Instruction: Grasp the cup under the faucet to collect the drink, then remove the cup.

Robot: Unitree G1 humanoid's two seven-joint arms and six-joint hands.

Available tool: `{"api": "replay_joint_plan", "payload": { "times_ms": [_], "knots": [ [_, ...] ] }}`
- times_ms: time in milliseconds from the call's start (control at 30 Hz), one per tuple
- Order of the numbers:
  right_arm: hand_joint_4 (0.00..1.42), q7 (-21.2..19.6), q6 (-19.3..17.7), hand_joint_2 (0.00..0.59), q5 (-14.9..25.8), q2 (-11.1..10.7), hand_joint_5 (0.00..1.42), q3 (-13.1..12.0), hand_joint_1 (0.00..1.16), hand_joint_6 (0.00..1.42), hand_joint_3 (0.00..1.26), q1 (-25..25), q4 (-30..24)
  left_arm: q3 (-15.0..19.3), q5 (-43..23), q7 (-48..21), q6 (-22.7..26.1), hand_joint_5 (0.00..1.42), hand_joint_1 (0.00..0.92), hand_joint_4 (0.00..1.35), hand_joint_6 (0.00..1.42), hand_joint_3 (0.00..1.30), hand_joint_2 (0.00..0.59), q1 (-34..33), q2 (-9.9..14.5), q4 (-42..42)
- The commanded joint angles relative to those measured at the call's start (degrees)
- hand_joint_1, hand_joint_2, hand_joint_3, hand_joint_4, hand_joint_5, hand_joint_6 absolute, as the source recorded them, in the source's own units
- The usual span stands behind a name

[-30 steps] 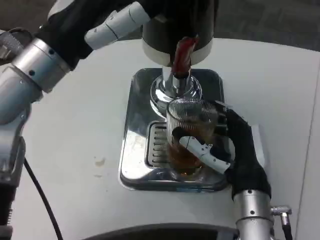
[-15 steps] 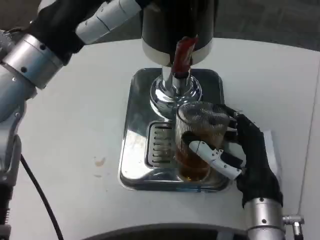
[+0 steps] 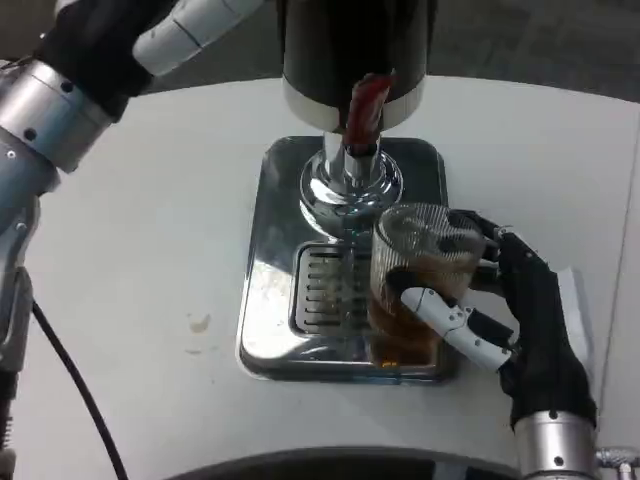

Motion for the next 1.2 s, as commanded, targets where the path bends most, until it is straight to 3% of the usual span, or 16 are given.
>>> {"api": "replay_joint_plan", "payload": {
  "times_ms": [33, 467, 767, 933, 1200],
  "knots": [
    [0.75, 0.7, -0.3, 0.25, 0.7, 0.1, 0.76, -0.5, 0.73, 0.38, 0.61, 2.4, -4.5, 2.5, -1.5, 1.5, 0.8, 0.54, 0.0, 0.46, 0.35, 0.44, 0.077, 2.4, 1.8, -2.4],
    [0.76, 2.7, 0.5, 0.25, 0.5, 0.1, 0.77, -0.3, 0.73, 0.39, 0.63, 6.4, -9.1, 7.8, -1.9, 3.1, 5.0, 0.54, 0.0, 0.46, 0.36, 0.44, 0.078, 15.9, 4.7, -10.1],
    [0.78, 3.0, 0.5, 0.256, 0.0, 0.9, 0.78, 0.6, 0.73, 0.4, 0.64, 6.3, -10.1, 8.5, -0.4, 5.9, 7.0, 0.54, 0.0, 0.46, 0.36, 0.44, 0.078, 26.4, 4.1, -10.9],
    [0.78, 3.4, 0.3, 0.255, -0.1, 0.8, 0.78, 1.7, 0.73, 0.4, 0.64, 8.2, -13.0, 7.8, 3.7, 7.0, 5.9, 0.51, 0.0, 0.43, 0.36, 0.44, 0.079, 31.3, 5.5, -9.4],
    [0.78, 4.7, 1.1, 0.251, -0.1, 0.3, 0.78, 1.8, 0.75, 0.41, 0.65, 10.8, -16.6, 6.2, 7.3, 8.2, 4.1, 0.47, 0.0, 0.4, 0.33, 0.41, 0.079, 34.4, 5.4, -7.6]
  ]
}}
